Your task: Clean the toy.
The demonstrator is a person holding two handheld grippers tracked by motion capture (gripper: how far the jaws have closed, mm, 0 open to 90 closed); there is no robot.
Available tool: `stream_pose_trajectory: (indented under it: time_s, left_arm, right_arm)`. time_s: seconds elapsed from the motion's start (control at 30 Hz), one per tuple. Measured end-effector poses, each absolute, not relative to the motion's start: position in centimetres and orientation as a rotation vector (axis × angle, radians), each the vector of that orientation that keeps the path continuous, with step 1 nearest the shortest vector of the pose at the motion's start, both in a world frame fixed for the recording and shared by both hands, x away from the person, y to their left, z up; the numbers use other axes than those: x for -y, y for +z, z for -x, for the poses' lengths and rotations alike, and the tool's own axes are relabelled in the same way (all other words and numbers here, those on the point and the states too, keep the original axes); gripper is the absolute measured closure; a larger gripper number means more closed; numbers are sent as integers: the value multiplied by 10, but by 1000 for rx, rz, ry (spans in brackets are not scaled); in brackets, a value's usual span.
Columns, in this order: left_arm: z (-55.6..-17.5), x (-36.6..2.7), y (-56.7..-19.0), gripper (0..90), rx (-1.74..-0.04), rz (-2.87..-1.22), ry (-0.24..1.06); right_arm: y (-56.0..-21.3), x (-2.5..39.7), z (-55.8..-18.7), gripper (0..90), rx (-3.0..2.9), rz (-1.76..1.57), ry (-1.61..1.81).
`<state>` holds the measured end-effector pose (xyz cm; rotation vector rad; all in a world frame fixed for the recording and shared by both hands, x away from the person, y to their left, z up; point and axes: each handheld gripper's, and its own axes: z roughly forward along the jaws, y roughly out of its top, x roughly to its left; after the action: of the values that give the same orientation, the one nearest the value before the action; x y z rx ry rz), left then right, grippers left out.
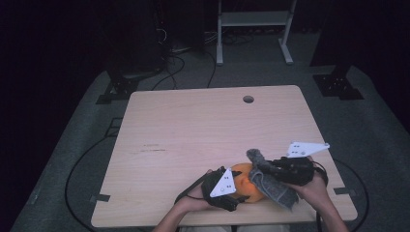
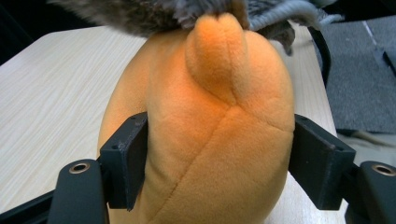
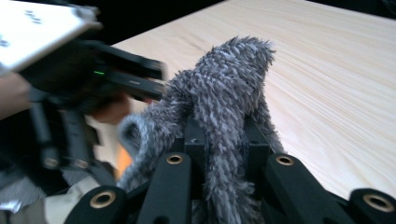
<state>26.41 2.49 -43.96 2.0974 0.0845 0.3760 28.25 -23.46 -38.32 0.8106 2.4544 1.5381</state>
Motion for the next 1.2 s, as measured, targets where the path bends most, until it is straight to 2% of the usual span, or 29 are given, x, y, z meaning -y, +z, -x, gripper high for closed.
stream_pose_trajectory:
  time_s: [0.13, 0.37, 0.53, 0.67, 0.93, 1.07, 1.2]
  left_arm:
    - [-265, -30, -439, 266, -90, -2107, 372]
    - [-270, -36, -439, 261, -108, -2101, 341]
    - [-276, -42, -439, 246, -144, -2094, 298]
    - [-278, -46, -439, 244, -150, -2099, 288]
    - [-284, -57, -439, 225, -195, -2092, 262]
    - [-286, -57, -440, 222, -206, -2082, 253]
    - [-284, -54, -440, 223, -190, -2088, 261]
  right_arm:
    - [-386, 222, -283, 767, -2481, -774, 1480]
    - [-413, 262, -298, 768, -2430, -1030, 1466]
    - [-399, 271, -294, 768, -2364, -1010, 1580]
    - [-396, 262, -291, 767, -2398, -952, 1572]
    - [-426, 280, -304, 768, -2436, -1096, 1446]
    - [-415, 280, -301, 767, -2407, -1051, 1574]
    - [-401, 264, -293, 765, -2429, -912, 1683]
